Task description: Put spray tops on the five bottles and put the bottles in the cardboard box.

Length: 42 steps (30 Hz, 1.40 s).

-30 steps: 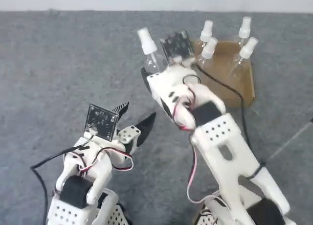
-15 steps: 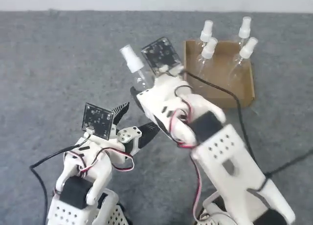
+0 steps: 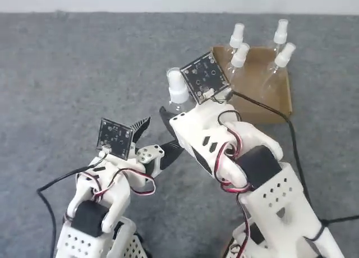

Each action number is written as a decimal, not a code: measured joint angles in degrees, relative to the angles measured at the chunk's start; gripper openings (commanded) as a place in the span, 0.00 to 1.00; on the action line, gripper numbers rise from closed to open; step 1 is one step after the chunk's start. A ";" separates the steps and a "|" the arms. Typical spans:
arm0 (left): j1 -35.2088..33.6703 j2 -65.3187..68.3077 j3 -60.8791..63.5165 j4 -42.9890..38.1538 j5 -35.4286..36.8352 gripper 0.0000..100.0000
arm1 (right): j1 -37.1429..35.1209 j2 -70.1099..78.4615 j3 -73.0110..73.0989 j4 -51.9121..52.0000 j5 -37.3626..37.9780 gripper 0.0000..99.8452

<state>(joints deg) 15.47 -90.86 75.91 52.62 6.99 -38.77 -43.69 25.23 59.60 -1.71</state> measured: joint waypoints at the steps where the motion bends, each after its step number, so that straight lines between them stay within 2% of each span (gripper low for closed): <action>1: 0.00 0.09 0.00 0.00 0.00 0.33 | 0.88 0.00 0.00 0.00 0.00 0.01; 5: -0.26 0.09 0.00 0.00 0.00 0.33 | 7.56 0.00 0.00 0.00 0.00 0.01; 7: -0.26 0.09 0.00 0.00 0.00 0.29 | 12.57 0.00 0.00 -0.44 2.29 0.01; 12: -0.26 0.09 0.00 -0.35 0.00 0.17 | 25.58 2.46 0.00 -6.51 5.01 0.01; 15: -0.26 0.09 0.00 -0.62 0.00 0.05 | 30.33 7.82 0.00 -10.11 5.36 0.01; 16: -0.26 0.09 0.00 -0.62 0.00 0.01 | 31.12 9.76 0.00 -11.25 5.36 0.01; 26: -0.26 0.09 0.00 -0.62 -3.96 0.01 | 34.64 22.42 0.00 -21.80 5.36 0.01; 34: -0.26 -0.26 0.53 -0.70 -4.31 0.01 | 34.73 23.12 10.29 -37.01 5.36 0.01; 42: -0.26 -0.26 3.43 -4.84 -4.40 0.01 | 34.73 23.47 17.41 -46.15 5.36 0.01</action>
<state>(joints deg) 15.21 -91.12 79.34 47.78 2.59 -4.04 -20.22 42.64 13.45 3.65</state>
